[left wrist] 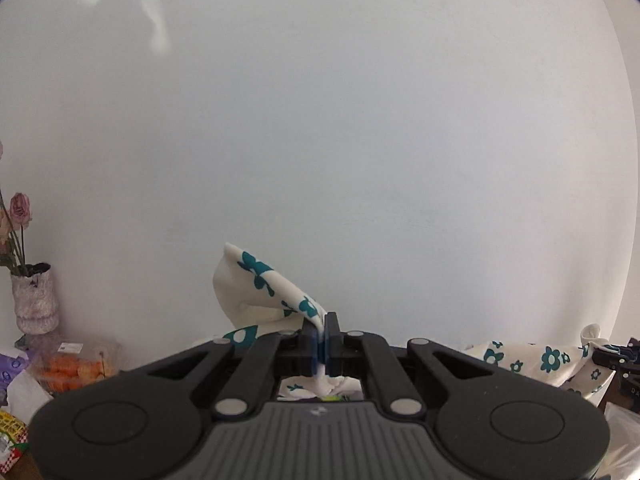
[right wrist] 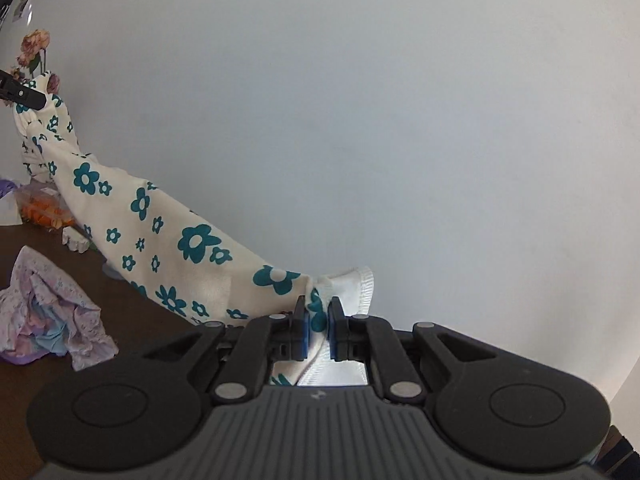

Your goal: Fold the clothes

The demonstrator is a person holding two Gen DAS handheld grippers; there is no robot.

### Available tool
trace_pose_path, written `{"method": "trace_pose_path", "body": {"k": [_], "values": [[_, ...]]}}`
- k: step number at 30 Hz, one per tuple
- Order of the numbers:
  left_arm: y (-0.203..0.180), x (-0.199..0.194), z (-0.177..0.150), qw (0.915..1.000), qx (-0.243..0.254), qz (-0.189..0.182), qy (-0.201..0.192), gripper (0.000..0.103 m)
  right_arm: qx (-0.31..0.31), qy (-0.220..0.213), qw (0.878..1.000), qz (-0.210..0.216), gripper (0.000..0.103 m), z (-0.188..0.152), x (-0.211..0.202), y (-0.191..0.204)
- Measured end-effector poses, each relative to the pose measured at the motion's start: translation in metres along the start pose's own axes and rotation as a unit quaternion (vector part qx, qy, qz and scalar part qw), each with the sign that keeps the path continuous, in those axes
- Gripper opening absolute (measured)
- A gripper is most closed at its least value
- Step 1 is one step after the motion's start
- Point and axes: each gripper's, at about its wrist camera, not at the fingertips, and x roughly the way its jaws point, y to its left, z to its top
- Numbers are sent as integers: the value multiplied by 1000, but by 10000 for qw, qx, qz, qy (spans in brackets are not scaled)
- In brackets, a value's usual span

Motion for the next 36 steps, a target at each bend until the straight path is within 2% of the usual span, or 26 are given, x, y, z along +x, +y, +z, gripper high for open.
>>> {"method": "trace_pose_path", "body": {"k": [3,7,9,12,17,18,19,21,22,23,25,28,29,30,32,35,36], "values": [[-4,-28,-76,9989,142,-95,432,2,-78,389,9983,428,8,-60,-9,25],[-3,-57,-174,9896,-119,-280,1407,2,-91,908,9911,966,8,-137,-39,55],[-1,-69,-209,9830,-242,-326,1792,2,-177,991,9890,1085,8,-160,-62,66],[10,-89,-233,9789,-422,-373,1962,2,-318,1010,9877,1150,9,-181,-94,73],[21,-107,-247,9751,-627,-356,2098,2,-156,1250,9844,1229,13,-199,-127,74],[23,-110,-248,9736,-646,-353,2160,4,-114,1304,9837,1230,18,-204,-137,76],[24,-114,-250,9721,-674,-326,2224,6,-71,1352,9831,1232,34,-208,-147,78],[27,-118,-252,9708,-689,-219,2286,21,46,1321,9832,1258,57,-210,-162,75],[28,-122,-250,9719,-635,-176,2258,39,171,1279,9833,1281,58,-206,-166,71],[28,-126,-245,9740,-556,-115,2191,52,296,1237,9833,1303,58,-203,-171,66],[26,-132,-231,9781,-342,-118,2049,56,503,1225,9820,1347,68,-195,-169,58],[14,-129,-204,9820,15,-332,1858,69,762,1293,9785,1413,70,-181,-155,45],[7,-123,-196,9815,179,-437,1856,76,848,1316,9772,1435,70,-176,-150,41],[-2,-114,-190,9795,406,-567,1891,77,934,1339,9758,1457,70,-171,-145,36],[-20,-91,-185,9722,828,-763,2053,77,1086,1404,9726,1503,70,-162,-135,28],[-40,-46,-192,9560,1298,-926,2464,76,770,2057,9614,1659,66,-172,-91,33],[-44,-34,-195,9507,1406,-983,2582,76,766,2211,9558,1779,62,-177,-83,32]]}}
